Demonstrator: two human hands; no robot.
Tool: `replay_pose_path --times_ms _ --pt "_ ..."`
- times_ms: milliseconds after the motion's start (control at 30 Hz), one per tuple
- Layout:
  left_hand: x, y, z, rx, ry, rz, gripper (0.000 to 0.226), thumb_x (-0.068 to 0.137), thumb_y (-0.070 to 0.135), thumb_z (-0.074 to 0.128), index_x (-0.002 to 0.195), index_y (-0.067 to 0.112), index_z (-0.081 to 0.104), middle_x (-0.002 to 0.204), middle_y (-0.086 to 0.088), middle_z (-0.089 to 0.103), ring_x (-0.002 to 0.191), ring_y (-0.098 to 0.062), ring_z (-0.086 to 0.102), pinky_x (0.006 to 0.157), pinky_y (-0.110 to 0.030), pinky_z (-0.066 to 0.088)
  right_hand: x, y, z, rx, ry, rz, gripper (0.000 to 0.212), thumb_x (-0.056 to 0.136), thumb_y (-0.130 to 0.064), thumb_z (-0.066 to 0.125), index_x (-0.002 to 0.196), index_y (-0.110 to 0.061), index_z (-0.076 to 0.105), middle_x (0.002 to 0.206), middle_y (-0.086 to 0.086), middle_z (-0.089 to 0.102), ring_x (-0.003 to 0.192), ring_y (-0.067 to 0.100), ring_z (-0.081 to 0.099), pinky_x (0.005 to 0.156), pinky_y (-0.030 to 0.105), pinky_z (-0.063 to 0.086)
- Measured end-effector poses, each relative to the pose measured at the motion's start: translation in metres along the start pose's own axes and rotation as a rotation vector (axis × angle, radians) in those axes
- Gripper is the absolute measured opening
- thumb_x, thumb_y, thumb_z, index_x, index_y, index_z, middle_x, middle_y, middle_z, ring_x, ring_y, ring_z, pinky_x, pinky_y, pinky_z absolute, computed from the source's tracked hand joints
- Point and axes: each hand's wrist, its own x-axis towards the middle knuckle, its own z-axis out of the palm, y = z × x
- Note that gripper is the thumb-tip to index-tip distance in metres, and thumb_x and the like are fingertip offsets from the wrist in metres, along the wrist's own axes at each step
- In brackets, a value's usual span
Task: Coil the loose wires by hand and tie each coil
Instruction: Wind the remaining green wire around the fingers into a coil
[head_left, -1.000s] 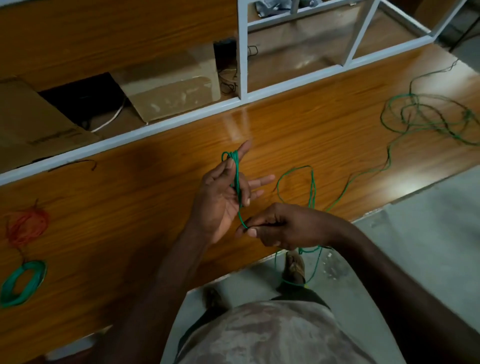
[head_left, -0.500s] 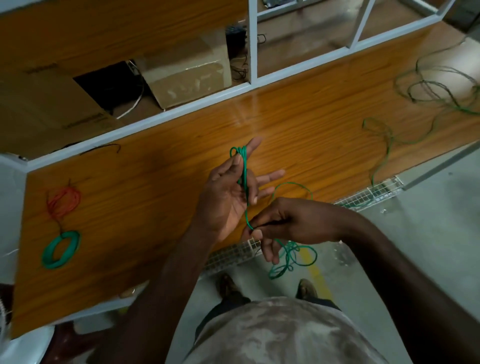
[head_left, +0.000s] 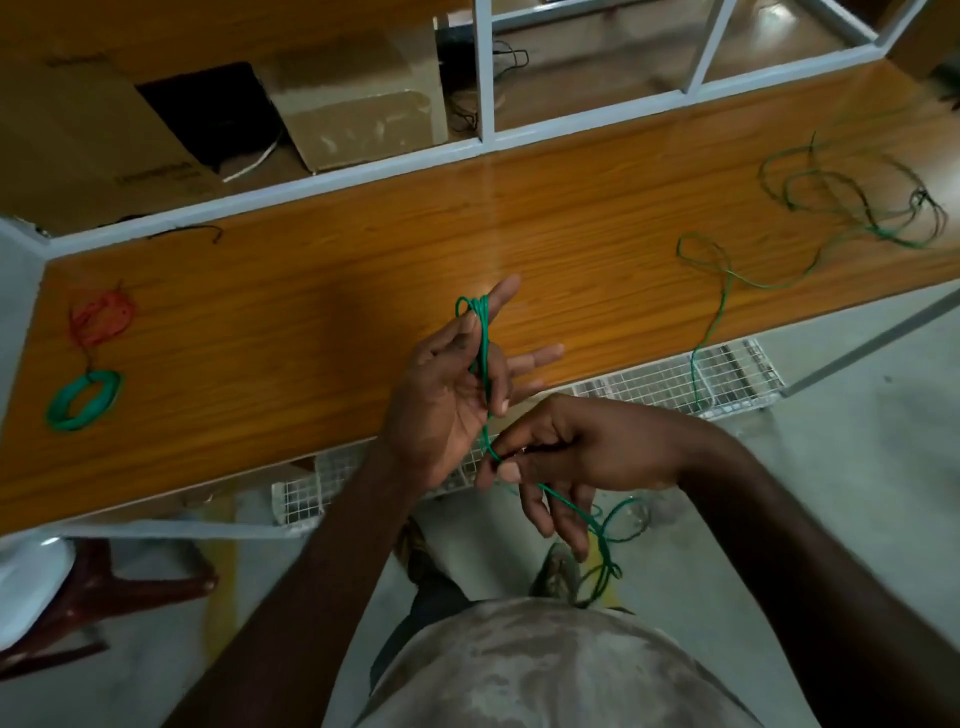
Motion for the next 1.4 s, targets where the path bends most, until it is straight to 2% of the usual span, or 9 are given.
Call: replay_pose_path --times_ms 100,300,433,600,700,833,1033,1200,1400 --pt "-0.003 -0.014 0.008 0.070 0.061 0.045 0.042 0.114 0.024 0.037 0.107 0.019 0.077 0.096 -0.034 0.070 0.120 -0.050 0.067 0.115 -0.066 0.043 -0.012 0.008 -0.002 -0.051 0.015 -0.028 0.024 0.111 -0.021 0.057 0.127 -0.004 0.066 0.077 0.017 0.071 0.046 0.020 0.059 0.056 0.033 0.048" --pt "0.005 -0.041 -0.001 0.749 0.145 0.087 0.041 0.114 0.031 0.038 0.100 0.018 0.074 0.078 0.013 0.068 0.111 -0.046 0.071 0.107 -0.052 0.055 -0.030 0.019 -0.015 -0.270 0.247 -0.053 0.021 0.108 -0.025 0.063 0.107 -0.007 0.075 0.067 -0.001 0.060 0.058 0.010 0.051 0.056 0.024 0.044" --pt "-0.001 -0.045 -0.017 1.079 0.077 -0.057 0.044 0.112 0.041 0.039 0.129 0.015 0.070 0.058 0.000 0.061 0.054 -0.015 0.063 0.063 -0.035 0.053 -0.037 0.029 -0.033 -0.485 0.523 -0.039 0.018 0.107 -0.022 0.064 0.100 -0.022 0.080 0.069 -0.003 0.065 0.059 0.000 0.051 0.056 0.017 0.039" --pt "-0.005 -0.032 -0.019 0.719 -0.146 -0.313 0.033 0.116 0.022 0.039 0.130 0.014 0.068 0.115 -0.025 0.076 0.080 -0.029 0.080 0.043 -0.020 0.032 -0.019 0.047 -0.045 -0.738 0.757 -0.078 0.015 0.107 -0.019 0.064 0.106 -0.021 0.078 0.084 -0.001 0.072 0.064 0.009 0.052 0.060 0.026 0.040" --pt "-0.011 -0.026 -0.014 0.517 -0.220 -0.437 0.040 0.116 0.022 0.037 0.140 0.009 0.065 0.068 -0.026 0.056 0.096 -0.042 0.077 0.077 -0.031 0.056 -0.012 0.053 -0.050 -0.807 0.782 -0.203 0.013 0.107 -0.015 0.064 0.111 -0.013 0.076 0.092 -0.001 0.062 0.072 0.004 0.048 0.066 0.013 0.034" --pt "-0.015 -0.021 -0.015 0.171 -0.264 -0.494 0.047 0.115 0.027 0.034 0.153 0.009 0.054 0.054 -0.012 0.022 0.084 -0.028 0.073 0.116 -0.066 0.041 -0.004 0.064 -0.058 -0.795 0.823 -0.255 0.021 0.111 -0.027 0.056 0.116 -0.014 0.071 0.101 0.004 0.064 0.088 0.019 0.063 0.073 0.031 0.044" --pt "0.000 -0.007 -0.002 -0.105 -0.258 -0.322 0.054 0.110 0.027 0.037 0.157 0.002 0.046 0.052 -0.004 0.026 0.079 -0.022 0.069 0.113 -0.075 0.038 0.014 0.078 -0.058 -0.672 0.779 -0.148 0.017 0.110 -0.017 0.056 0.123 -0.018 0.067 0.090 -0.004 0.074 0.072 0.000 0.064 0.066 0.033 0.050" --pt "0.013 0.007 -0.001 -0.045 -0.248 -0.279 0.055 0.109 0.029 0.041 0.157 0.003 0.046 0.050 -0.001 0.042 0.080 -0.024 0.070 0.111 -0.070 0.043 0.026 0.082 -0.062 -0.783 0.838 -0.178 0.025 0.099 -0.022 0.075 0.123 -0.014 0.077 0.138 0.008 0.064 0.122 0.027 0.063 0.105 0.035 0.046" --pt "0.016 0.015 0.006 -0.103 -0.237 -0.266 0.053 0.109 0.026 0.038 0.155 0.001 0.049 0.048 -0.004 0.038 0.077 -0.025 0.068 0.093 -0.045 0.059 0.027 0.064 -0.062 -0.318 0.942 -0.309 0.013 0.098 -0.018 0.076 0.110 -0.014 0.079 0.095 0.006 0.077 0.087 0.024 0.074 0.080 0.048 0.060"
